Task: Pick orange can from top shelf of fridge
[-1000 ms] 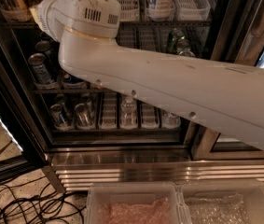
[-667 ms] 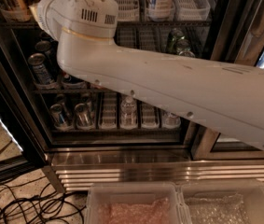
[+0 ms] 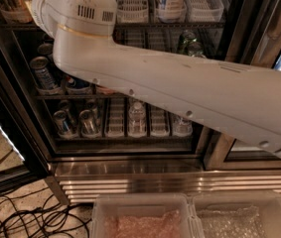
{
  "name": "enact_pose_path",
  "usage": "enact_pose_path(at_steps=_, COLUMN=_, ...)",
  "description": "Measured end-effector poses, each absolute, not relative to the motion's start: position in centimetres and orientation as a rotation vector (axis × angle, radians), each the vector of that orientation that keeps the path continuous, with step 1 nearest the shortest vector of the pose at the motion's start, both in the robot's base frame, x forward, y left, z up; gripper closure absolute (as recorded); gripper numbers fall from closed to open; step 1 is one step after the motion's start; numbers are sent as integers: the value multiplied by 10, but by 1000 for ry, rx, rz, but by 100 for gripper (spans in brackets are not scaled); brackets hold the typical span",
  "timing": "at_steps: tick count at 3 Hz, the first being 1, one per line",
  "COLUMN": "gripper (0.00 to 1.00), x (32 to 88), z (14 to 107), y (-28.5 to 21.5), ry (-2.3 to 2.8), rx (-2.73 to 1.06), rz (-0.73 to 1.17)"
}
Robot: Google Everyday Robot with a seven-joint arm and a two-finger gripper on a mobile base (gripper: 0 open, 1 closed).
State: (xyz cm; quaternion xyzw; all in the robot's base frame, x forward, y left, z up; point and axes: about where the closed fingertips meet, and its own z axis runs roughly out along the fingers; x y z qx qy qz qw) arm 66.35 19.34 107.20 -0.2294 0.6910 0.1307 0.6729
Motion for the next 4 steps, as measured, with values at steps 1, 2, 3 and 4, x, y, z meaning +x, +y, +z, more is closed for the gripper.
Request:
enact_pose_path(at_steps=1, gripper=39, x=674, z=1076, y=195, ry=1546, rx=-511, rz=280)
enact_pose_path(at_steps=2, gripper=37, x=682, z=1078, y=190, ry=1541, rx=-501, rz=257)
enact_pose_path(at_steps=3, gripper=38, x=682, z=1078, y=190, ry=1541, rx=-501, rz=257)
enact_pose_path(at_steps=4, gripper=36, x=682, z=1062, y=181, ry=1574, rx=-501, rz=243)
